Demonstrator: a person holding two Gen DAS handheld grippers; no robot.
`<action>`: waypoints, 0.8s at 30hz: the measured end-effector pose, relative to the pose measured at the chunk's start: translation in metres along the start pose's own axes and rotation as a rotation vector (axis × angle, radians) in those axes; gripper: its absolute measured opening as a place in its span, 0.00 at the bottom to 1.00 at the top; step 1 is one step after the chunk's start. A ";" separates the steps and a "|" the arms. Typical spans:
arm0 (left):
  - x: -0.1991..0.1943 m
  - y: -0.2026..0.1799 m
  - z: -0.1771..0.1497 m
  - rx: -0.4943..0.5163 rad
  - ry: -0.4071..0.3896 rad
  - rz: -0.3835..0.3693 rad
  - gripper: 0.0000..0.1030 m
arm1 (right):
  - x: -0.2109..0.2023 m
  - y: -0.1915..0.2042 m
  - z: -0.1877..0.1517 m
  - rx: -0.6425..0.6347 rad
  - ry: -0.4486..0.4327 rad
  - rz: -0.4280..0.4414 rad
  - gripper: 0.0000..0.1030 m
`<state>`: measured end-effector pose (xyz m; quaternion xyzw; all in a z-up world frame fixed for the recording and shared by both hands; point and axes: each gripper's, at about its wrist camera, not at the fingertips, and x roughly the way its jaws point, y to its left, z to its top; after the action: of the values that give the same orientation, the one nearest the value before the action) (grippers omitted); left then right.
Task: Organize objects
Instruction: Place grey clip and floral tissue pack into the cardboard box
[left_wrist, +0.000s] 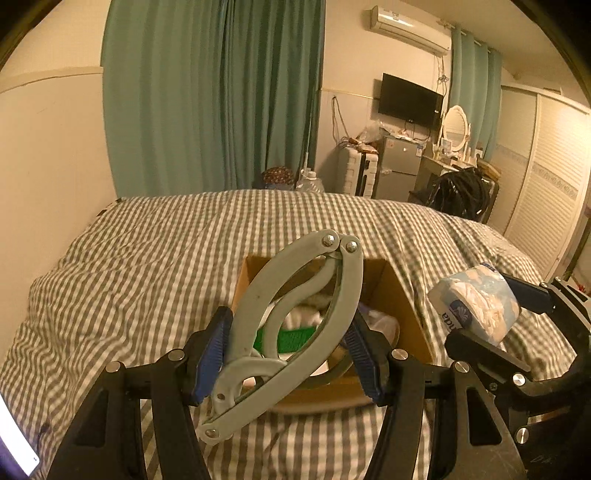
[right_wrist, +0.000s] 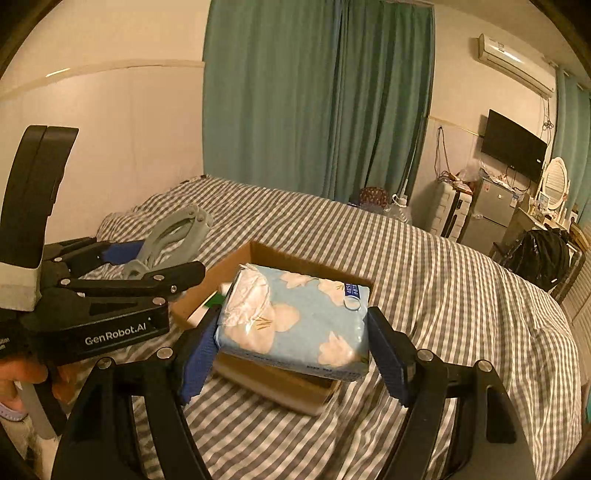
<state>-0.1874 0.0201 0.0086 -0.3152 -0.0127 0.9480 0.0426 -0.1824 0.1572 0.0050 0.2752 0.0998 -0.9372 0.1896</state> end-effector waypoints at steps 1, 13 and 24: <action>0.006 -0.001 0.005 -0.001 0.003 -0.003 0.61 | 0.006 -0.004 0.005 0.002 0.001 0.002 0.73; 0.107 -0.005 0.022 -0.027 0.138 -0.003 0.61 | 0.096 -0.048 0.037 0.090 0.049 0.008 0.73; 0.148 -0.003 -0.003 -0.013 0.225 0.042 0.61 | 0.145 -0.061 0.003 0.155 0.137 0.054 0.75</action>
<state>-0.3035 0.0357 -0.0814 -0.4203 -0.0073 0.9071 0.0221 -0.3214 0.1678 -0.0684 0.3551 0.0325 -0.9157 0.1854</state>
